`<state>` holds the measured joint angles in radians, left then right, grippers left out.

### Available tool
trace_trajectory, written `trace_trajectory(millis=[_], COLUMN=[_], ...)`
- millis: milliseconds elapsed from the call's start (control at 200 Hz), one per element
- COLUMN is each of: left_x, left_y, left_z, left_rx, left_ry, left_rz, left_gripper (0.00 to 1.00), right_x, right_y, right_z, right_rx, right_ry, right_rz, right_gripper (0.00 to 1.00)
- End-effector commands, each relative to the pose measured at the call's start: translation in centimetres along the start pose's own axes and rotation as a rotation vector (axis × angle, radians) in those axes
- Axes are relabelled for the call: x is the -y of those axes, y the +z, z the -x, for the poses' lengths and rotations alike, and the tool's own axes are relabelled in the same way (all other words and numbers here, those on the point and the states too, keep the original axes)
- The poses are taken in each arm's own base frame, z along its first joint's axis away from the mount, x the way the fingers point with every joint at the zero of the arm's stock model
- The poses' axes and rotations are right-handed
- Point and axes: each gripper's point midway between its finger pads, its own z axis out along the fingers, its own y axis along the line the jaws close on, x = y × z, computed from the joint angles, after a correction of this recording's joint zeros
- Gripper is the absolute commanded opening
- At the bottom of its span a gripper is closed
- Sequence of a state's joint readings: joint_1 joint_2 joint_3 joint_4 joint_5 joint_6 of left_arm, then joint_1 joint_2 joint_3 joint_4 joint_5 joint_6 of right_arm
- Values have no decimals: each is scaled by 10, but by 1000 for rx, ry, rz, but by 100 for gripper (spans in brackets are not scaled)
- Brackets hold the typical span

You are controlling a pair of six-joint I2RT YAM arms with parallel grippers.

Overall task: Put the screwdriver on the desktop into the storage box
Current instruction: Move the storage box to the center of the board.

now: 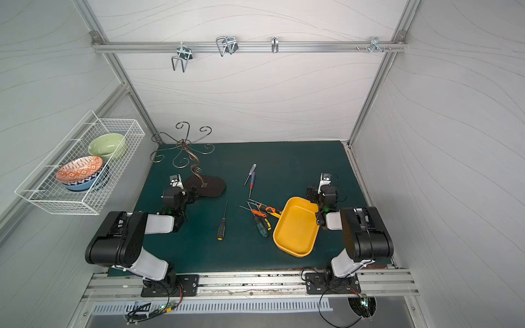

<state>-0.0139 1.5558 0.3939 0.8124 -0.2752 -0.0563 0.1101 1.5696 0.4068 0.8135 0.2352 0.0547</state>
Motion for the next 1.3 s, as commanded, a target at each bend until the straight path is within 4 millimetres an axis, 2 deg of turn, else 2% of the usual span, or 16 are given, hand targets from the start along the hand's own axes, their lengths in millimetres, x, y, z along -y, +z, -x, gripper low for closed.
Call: trace_trajectory(millis=[0,530,630,710,765,835,901,1046,1166,1221,1296], left_x=[2,0,-4,-7,-10,-18,-25,-23,-17,-8,7], left_y=[1,-1,-12,-22,-29,-39,-49,-71,-92,-99,-110], left_z=[19,21,29,41,48,57,55,56,47,42,33], left_rx=[62,77,97,85,76,59,-15,-115,-214,-256,-327], left_ry=[-19,-26,-36,-40,-54,-129,-197,-337,-469,-519,-586], left_rz=[-11,-3,6,14,26,64,100,83,50,1,-71], left_gripper=[100,100,100,100,100,100,100,100,100,100,100], right_x=[-1,0,-7,-7,0,1,-6,-11,6,3,4], right_y=[0,-3,-17,-29,-38,-49,-57,-85,-111,-124,-139], right_z=[10,14,25,45,61,69,75,89,78,73,61], right_rx=[27,43,75,54,36,-39,-79,-43,-126,-209,-317], right_ry=[-2,-5,-39,-39,35,85,108,254,519,557,608], right_rz=[-6,-15,11,-5,-42,-43,-2,70,40,108,110], right_gripper=[99,99,99,99,99,99,99,99,99,99,99])
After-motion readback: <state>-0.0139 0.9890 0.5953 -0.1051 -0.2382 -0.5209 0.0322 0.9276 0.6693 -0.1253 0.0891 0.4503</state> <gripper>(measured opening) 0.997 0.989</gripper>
